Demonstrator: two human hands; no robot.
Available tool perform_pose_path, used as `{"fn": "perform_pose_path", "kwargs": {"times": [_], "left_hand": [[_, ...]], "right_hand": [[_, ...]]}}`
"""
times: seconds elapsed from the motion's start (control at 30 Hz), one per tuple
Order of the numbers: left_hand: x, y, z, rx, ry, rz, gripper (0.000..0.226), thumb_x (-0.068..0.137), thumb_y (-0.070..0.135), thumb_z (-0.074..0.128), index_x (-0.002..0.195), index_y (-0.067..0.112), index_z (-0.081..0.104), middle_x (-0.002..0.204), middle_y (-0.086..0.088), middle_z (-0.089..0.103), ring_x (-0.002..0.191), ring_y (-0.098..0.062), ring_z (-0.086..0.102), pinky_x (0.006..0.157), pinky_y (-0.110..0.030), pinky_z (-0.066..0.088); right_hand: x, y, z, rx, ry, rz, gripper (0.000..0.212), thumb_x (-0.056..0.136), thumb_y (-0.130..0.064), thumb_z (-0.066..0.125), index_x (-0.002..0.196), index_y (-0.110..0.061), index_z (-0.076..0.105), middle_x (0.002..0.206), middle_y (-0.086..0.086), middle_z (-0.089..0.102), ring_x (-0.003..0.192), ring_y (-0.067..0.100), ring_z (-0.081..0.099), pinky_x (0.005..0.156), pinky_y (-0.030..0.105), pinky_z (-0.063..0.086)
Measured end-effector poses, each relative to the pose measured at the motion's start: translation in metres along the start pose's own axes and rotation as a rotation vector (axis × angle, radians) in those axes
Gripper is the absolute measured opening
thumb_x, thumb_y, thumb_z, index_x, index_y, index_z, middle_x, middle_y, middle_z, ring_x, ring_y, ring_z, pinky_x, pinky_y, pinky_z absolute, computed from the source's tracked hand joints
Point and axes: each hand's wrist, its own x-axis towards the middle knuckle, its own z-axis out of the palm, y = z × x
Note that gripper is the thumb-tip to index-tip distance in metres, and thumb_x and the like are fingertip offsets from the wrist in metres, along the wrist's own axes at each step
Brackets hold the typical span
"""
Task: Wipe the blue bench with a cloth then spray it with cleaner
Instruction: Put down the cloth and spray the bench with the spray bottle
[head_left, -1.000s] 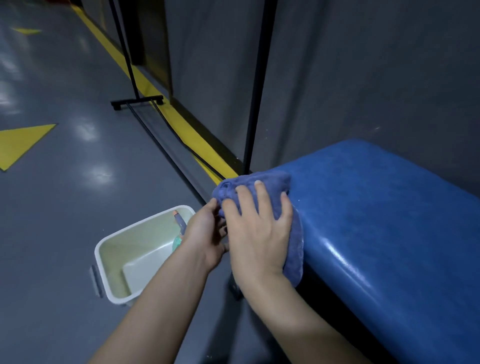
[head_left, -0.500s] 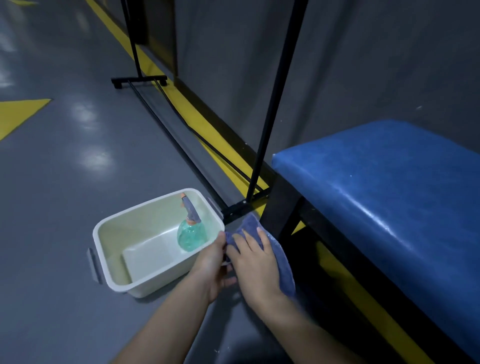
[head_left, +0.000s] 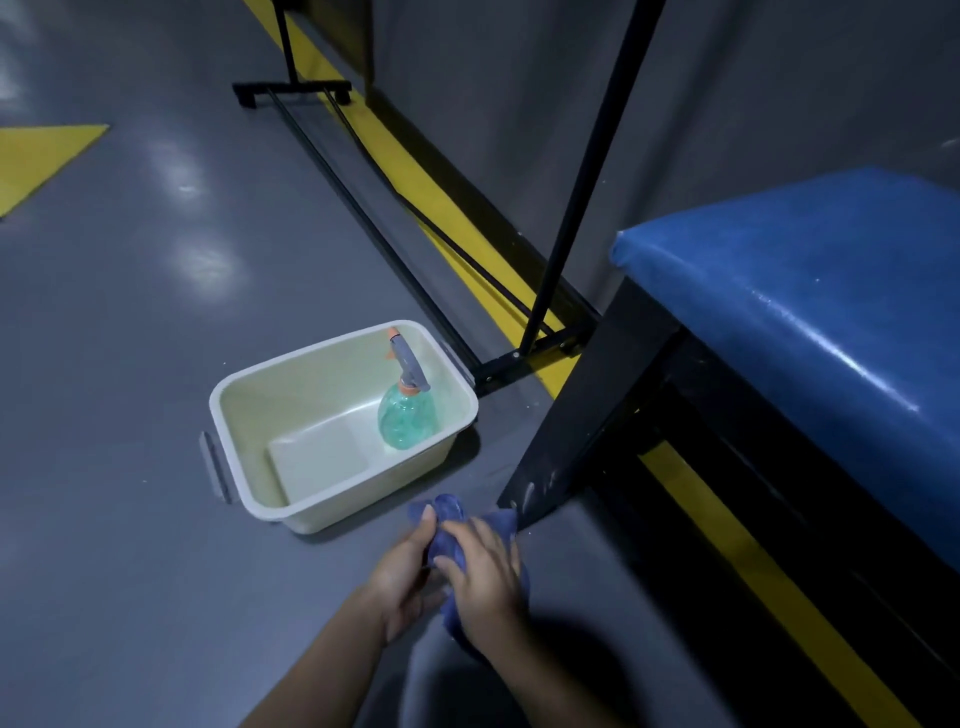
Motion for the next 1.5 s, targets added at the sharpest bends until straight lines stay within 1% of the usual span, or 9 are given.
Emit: {"fn": "perform_pose_path", "kwargs": {"times": [0.1, 0.23, 0.37, 0.77, 1.03, 1.27, 1.33, 1.4, 1.5], "left_hand": [[0.008, -0.007, 0.000, -0.117, 0.074, 0.088, 0.032, 0.098, 0.030, 0.044, 0.118, 0.005, 0.050, 0.089, -0.014, 0.064, 0.076, -0.025, 0.063, 0.061, -0.031, 0.058], [0.010, -0.014, -0.011, 0.121, 0.119, 0.140, 0.030, 0.089, 0.016, 0.062, 0.110, 0.003, 0.047, 0.095, -0.012, 0.063, 0.084, -0.024, 0.063, 0.075, -0.036, 0.052], [0.008, -0.017, -0.023, 0.253, 0.045, 0.208, 0.057, 0.059, 0.009, 0.078, 0.108, 0.003, 0.051, 0.099, -0.012, 0.064, 0.090, -0.026, 0.062, 0.079, -0.033, 0.052], [0.033, -0.018, -0.045, 0.542, -0.067, 0.357, 0.081, 0.039, 0.024, 0.074, 0.115, 0.006, 0.052, 0.105, -0.010, 0.064, 0.090, -0.017, 0.061, 0.075, -0.013, 0.052], [0.028, -0.016, -0.057, 0.686, 0.373, 0.289, 0.062, 0.052, 0.042, 0.077, 0.099, 0.014, 0.046, 0.097, -0.012, 0.063, 0.085, -0.025, 0.057, 0.072, -0.030, 0.043], [0.015, -0.038, -0.069, 1.394, 0.700, 0.526, 0.059, 0.068, 0.029, 0.079, 0.120, 0.019, 0.052, 0.115, -0.008, 0.056, 0.098, -0.031, 0.061, 0.076, -0.042, 0.051], [0.017, -0.045, -0.075, 1.669, 0.601, 0.658, 0.060, 0.030, 0.025, 0.093, 0.086, 0.026, 0.069, 0.085, -0.001, 0.067, 0.070, -0.025, 0.061, 0.051, -0.036, 0.049], [0.022, -0.053, -0.081, 1.774, 0.586, 0.661, 0.052, 0.014, 0.021, 0.091, 0.062, 0.024, 0.072, 0.072, -0.003, 0.070, 0.072, -0.026, 0.051, 0.059, -0.038, 0.042], [0.009, -0.049, -0.066, 1.760, 0.555, 0.912, 0.039, 0.053, 0.022, 0.064, 0.092, 0.019, 0.063, 0.098, -0.007, 0.064, 0.085, -0.028, 0.061, 0.076, -0.039, 0.031]], "right_hand": [[-0.005, 0.008, 0.013, 0.078, -0.375, 0.072, 0.076, 0.076, -0.040, 0.050, 0.147, -0.029, 0.025, 0.153, -0.001, 0.029, 0.143, 0.014, 0.023, 0.116, 0.031, 0.018], [-0.010, 0.019, 0.020, 0.465, -0.417, 0.220, 0.091, 0.064, -0.056, 0.050, 0.147, -0.029, 0.023, 0.146, -0.010, 0.028, 0.140, 0.010, 0.024, 0.118, 0.035, 0.023], [-0.009, 0.035, 0.030, 0.678, -0.085, 0.709, 0.067, 0.079, -0.031, 0.055, 0.141, -0.012, 0.036, 0.146, 0.012, 0.041, 0.133, 0.028, 0.041, 0.112, 0.040, 0.032], [-0.003, 0.037, 0.044, 0.774, -0.327, 1.046, 0.013, 0.085, -0.003, 0.057, 0.072, -0.004, 0.058, 0.076, 0.014, 0.061, 0.058, 0.017, 0.053, 0.050, 0.021, 0.039], [-0.005, 0.042, 0.048, 0.765, -0.053, 0.936, 0.017, 0.077, -0.006, 0.063, 0.071, -0.019, 0.053, 0.086, 0.016, 0.066, 0.082, 0.032, 0.065, 0.080, 0.045, 0.054], [-0.026, 0.036, 0.048, 0.016, 0.061, 0.456, 0.020, 0.071, -0.020, 0.068, 0.088, -0.016, 0.059, 0.093, 0.011, 0.065, 0.089, 0.026, 0.064, 0.087, 0.041, 0.052], [-0.023, 0.028, 0.040, -0.076, -0.126, 0.294, 0.029, 0.083, -0.022, 0.056, 0.110, -0.014, 0.060, 0.109, 0.009, 0.063, 0.099, 0.021, 0.061, 0.086, 0.035, 0.048], [-0.019, 0.025, 0.038, -0.280, -0.482, 0.194, 0.040, 0.093, -0.023, 0.042, 0.132, -0.017, 0.047, 0.139, 0.009, 0.047, 0.124, 0.019, 0.046, 0.103, 0.037, 0.036], [-0.016, 0.019, 0.032, -0.355, -0.448, 0.166, 0.050, 0.094, -0.019, 0.038, 0.143, -0.018, 0.031, 0.151, 0.005, 0.035, 0.138, 0.022, 0.035, 0.113, 0.035, 0.028]]}}
